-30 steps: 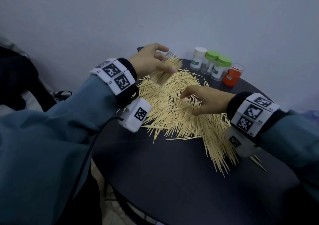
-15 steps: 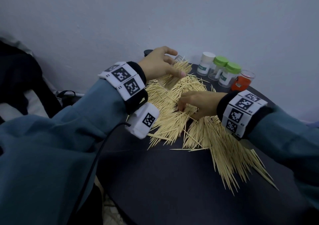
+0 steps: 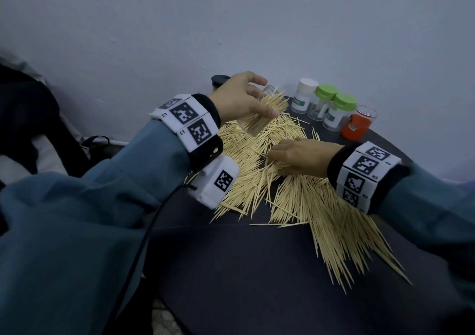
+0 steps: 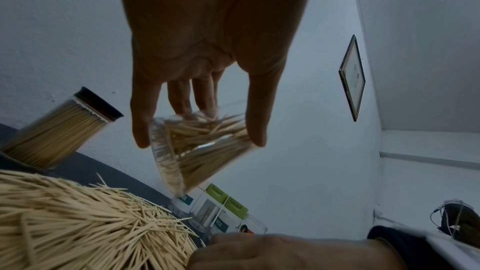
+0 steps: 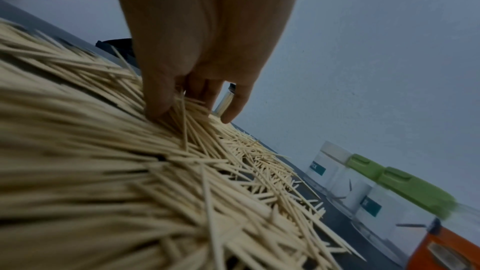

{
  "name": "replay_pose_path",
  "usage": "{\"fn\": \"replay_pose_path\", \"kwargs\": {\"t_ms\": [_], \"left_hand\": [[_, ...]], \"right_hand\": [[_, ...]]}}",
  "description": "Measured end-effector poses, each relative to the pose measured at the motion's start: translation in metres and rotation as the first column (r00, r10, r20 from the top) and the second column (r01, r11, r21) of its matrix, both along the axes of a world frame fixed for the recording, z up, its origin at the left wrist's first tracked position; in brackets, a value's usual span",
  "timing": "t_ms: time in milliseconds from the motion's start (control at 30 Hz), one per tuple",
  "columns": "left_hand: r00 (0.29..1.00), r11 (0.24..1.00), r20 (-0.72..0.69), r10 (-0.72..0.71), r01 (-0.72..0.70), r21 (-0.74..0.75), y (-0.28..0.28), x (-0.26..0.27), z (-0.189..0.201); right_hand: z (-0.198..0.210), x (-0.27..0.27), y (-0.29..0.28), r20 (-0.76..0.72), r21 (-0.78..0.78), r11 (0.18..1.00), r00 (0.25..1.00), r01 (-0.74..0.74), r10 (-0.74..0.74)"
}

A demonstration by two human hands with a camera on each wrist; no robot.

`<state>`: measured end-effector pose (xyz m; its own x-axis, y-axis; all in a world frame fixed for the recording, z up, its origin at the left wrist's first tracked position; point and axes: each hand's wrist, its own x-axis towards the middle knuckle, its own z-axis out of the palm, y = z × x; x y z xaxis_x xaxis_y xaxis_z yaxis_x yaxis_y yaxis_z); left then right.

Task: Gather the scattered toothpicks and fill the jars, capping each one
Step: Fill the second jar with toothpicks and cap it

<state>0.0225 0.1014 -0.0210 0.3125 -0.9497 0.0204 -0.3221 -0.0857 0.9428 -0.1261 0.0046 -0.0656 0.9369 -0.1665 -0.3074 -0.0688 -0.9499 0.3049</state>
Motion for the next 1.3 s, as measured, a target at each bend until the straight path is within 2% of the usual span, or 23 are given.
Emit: {"fn": "replay_pose_path", "kwargs": {"t_ms": [167, 433, 500, 600, 633, 733, 867, 967, 1033, 1100, 1200, 1300], "left_hand": [[1.0, 1.0, 0.003, 0.003, -0.003, 0.002, -0.002, 0.001, -0.001], [1.0, 1.0, 0.013, 0.01, -0.01, -0.012, -0.005, 0.003, -0.002], [1.0, 1.0, 0.012, 0.017, -0.016, -0.022, -0.005, 0.003, -0.002], [0.999, 0.996, -0.007, 0.052, -0.052, -0.079, -0.007, 0.003, -0.001], [0.998, 0.992, -0.016, 0.065, -0.066, -0.107, -0.007, 0.003, 0.001], [0.994, 0.98, -0.05, 0.093, -0.1, -0.17, -0.008, 0.003, 0.004], [0.991, 0.972, -0.072, 0.113, -0.125, -0.197, -0.013, 0.004, 0.002], [0.991, 0.973, -0.074, 0.111, -0.124, -0.194, -0.017, 0.005, -0.001], [0.99, 0.97, -0.074, 0.121, -0.134, -0.201, -0.02, 0.005, -0.003], [0.987, 0.966, -0.078, 0.14, -0.153, -0.209, -0.023, 0.006, -0.006], [0.984, 0.962, -0.079, 0.159, -0.172, -0.212, -0.029, 0.004, -0.007], [0.992, 0.98, -0.02, 0.122, -0.124, -0.158, -0.032, 0.0, -0.009]], "right_hand": [[-0.003, -0.002, -0.002, 0.051, 0.087, 0.996, 0.998, 0.03, -0.035], [0.007, -0.005, -0.002, 0.124, 0.22, 0.962, 0.974, 0.16, -0.191], [0.009, -0.006, -0.001, 0.131, 0.306, 0.921, 0.948, 0.24, -0.29], [0.008, -0.006, -0.002, 0.15, 0.561, 0.757, 0.859, 0.334, -0.49], [0.008, -0.007, -0.003, 0.172, 0.637, 0.695, 0.817, 0.334, -0.551], [0.011, -0.007, -0.005, 0.197, 0.711, 0.62, 0.752, 0.332, -0.629], [0.016, -0.01, -0.011, 0.216, 0.766, 0.585, 0.749, 0.268, -0.627], [0.017, -0.014, -0.016, 0.26, 0.763, 0.613, 0.772, 0.204, -0.58], [0.015, -0.019, -0.021, 0.3, 0.786, 0.6, 0.757, 0.15, -0.581], [0.012, -0.022, -0.025, 0.305, 0.848, 0.521, 0.713, 0.098, -0.631], [0.008, -0.025, -0.031, 0.257, 0.939, 0.344, 0.648, 0.009, -0.718], [0.007, -0.027, -0.037, 0.23, 0.973, 0.199, 0.553, -0.117, -0.801]]}}
